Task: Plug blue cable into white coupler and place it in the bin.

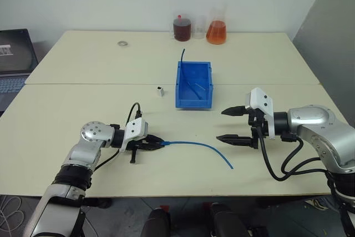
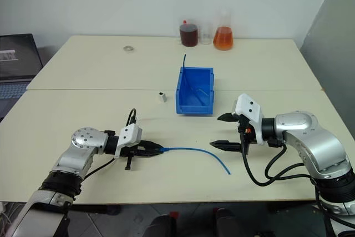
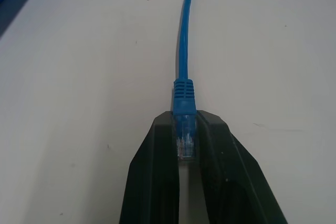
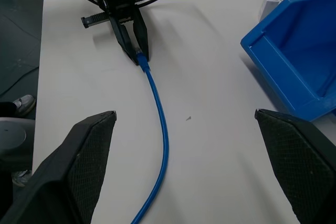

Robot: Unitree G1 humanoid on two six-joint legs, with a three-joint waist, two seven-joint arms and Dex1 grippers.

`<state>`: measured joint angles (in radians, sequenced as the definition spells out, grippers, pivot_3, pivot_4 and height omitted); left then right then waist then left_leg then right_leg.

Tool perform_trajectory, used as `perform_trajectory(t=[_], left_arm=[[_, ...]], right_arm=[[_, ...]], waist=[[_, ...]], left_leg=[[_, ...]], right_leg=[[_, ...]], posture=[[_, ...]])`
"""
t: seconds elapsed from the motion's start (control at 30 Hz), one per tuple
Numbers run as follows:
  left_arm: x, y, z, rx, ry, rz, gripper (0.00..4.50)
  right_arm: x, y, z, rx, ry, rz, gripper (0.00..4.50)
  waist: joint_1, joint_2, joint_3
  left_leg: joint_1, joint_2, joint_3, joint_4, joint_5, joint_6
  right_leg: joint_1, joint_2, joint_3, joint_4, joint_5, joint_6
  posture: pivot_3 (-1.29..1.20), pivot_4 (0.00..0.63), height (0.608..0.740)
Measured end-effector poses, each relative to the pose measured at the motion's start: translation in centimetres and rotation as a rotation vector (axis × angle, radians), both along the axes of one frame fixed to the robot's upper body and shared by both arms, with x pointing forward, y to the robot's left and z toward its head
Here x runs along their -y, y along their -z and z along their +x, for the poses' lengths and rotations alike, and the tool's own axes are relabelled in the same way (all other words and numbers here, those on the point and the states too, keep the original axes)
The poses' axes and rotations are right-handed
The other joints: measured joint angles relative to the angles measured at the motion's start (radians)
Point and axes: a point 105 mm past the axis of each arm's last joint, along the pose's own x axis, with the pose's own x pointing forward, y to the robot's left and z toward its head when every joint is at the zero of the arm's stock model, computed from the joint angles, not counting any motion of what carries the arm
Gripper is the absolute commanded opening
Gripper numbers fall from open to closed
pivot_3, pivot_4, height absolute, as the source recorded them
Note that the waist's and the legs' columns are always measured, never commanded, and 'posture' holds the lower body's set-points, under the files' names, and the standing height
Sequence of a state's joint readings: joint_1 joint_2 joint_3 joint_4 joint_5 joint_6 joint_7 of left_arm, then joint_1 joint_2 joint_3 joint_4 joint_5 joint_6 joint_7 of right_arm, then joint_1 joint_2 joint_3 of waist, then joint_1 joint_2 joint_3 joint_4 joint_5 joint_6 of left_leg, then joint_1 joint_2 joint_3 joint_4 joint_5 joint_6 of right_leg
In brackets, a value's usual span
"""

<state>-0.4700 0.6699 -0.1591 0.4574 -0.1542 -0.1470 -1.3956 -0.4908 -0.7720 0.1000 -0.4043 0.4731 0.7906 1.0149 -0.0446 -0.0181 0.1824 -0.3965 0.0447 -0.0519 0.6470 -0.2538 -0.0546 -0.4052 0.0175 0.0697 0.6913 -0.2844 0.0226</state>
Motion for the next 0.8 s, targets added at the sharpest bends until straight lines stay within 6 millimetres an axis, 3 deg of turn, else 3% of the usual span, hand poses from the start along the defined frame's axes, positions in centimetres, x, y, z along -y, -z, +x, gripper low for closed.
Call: perform_trajectory(t=[0.23, 0.33, 0.43, 0.5, 0.57, 0.7, 0.8], left_arm=[[0.9, -0.7, 0.3, -0.104, -0.135, -0.09, 0.23], [3.7, -3.7, 1.5, -0.138, -0.198, -0.247, 0.23], [6.8, -9.8, 3.4, -0.106, -0.262, -0.489, 0.23], [9.0, -14.8, 3.4, -0.068, -0.243, -0.646, 0.23], [10.2, -18.5, 2.6, -0.053, -0.215, -0.762, 0.23], [10.2, -18.8, 2.4, -0.178, -0.262, -0.852, 0.23], [10.7, -19.0, 1.2, -0.271, -0.208, -0.869, 0.23]], right_arm=[[-0.3, 0.0, 0.6, -0.006, 0.049, 0.05, 4.5], [-0.8, -0.9, 0.5, -0.046, 0.086, 0.153, 4.5], [-1.3, -2.4, 0.5, -0.111, 0.128, 0.307, 4.5], [-1.7, -3.5, 0.6, -0.147, 0.142, 0.397, 4.5], [-1.9, -4.4, 0.5, -0.179, 0.15, 0.462, 4.5], [-1.3, -5.1, 0.6, -0.218, 0.178, 0.514, 4.5], [-1.1, -6.0, 1.2, -0.234, 0.187, 0.556, 4.5]], waist=[[-0.006, 0.0, 0.0], [0.004, -0.002, 0.001], [0.014, -0.003, 0.002], [0.015, -0.003, 0.002], [0.011, -0.002, 0.001], [0.002, -0.002, 0.001], [-0.002, -0.002, 0.001]], left_leg=[[-0.001, 0.0, -0.001, 0.001, 0.0, 0.0], [-0.004, 0.0, -0.003, 0.002, 0.0, 0.0], [-0.005, -0.001, -0.004, 0.004, 0.0, 0.0], [-0.005, -0.001, -0.004, 0.005, 0.0, 0.0], [-0.003, -0.001, -0.003, 0.005, 0.0, 0.0], [-0.001, 0.0, -0.002, 0.003, 0.0, 0.0], [-0.001, -0.001, -0.002, 0.003, 0.0, 0.0]], right_leg=[[0.0, 0.0, 0.0, 0.001, -0.001, 0.001], [0.0, 0.0, -0.002, 0.001, 0.0, 0.0], [0.0, -0.001, -0.003, 0.002, 0.0, 0.0], [0.0, -0.001, -0.003, 0.002, 0.0, 0.0], [0.0, -0.001, -0.001, 0.002, 0.0, 0.0], [0.0, 0.0, 0.0, 0.004, 0.0, 0.0], [-0.001, 0.0, 0.0, 0.005, 0.0, 0.0]], posture=[[0.0, 0.15, 0.74], [0.0, 0.15, 0.74], [0.0, 0.15, 0.74], [0.0, 0.15, 0.74], [0.0, 0.15, 0.74], [0.0, 0.15, 0.74], [0.0, 0.15, 0.74]])
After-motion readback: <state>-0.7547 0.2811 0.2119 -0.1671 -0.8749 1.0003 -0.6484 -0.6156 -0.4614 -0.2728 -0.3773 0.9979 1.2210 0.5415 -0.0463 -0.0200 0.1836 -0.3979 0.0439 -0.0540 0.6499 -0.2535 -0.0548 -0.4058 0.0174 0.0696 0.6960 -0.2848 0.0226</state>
